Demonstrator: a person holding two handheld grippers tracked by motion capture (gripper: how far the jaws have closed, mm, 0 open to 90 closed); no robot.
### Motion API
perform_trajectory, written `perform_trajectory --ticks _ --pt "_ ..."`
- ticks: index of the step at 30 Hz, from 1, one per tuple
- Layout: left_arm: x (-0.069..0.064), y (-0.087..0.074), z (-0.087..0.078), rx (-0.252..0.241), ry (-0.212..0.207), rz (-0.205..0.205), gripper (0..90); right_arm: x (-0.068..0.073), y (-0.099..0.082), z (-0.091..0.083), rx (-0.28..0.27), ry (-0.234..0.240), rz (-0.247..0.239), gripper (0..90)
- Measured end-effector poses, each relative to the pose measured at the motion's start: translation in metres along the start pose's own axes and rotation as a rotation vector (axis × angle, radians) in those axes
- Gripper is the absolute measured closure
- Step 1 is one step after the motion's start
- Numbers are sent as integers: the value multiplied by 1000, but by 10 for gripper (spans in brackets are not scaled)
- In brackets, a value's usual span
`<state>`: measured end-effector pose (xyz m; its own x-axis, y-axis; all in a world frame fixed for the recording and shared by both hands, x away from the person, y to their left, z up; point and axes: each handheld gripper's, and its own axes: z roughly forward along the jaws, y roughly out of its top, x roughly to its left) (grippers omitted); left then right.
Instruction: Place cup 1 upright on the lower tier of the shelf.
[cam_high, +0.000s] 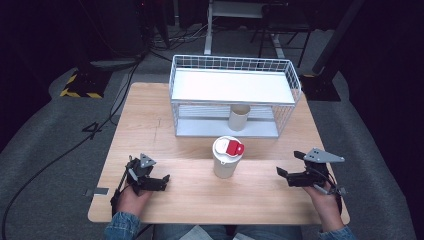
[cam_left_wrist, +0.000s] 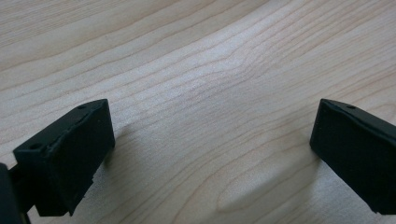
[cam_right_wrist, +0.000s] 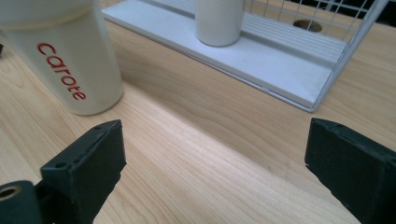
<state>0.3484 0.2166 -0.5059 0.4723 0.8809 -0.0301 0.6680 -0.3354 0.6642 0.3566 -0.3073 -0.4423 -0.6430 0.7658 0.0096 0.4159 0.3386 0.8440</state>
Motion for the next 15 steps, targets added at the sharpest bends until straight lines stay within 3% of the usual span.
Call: perform_trajectory --ticks 15 --pt "0 0 0 0 2 -1 4 -15 -43 -4 86 -34 60 55"
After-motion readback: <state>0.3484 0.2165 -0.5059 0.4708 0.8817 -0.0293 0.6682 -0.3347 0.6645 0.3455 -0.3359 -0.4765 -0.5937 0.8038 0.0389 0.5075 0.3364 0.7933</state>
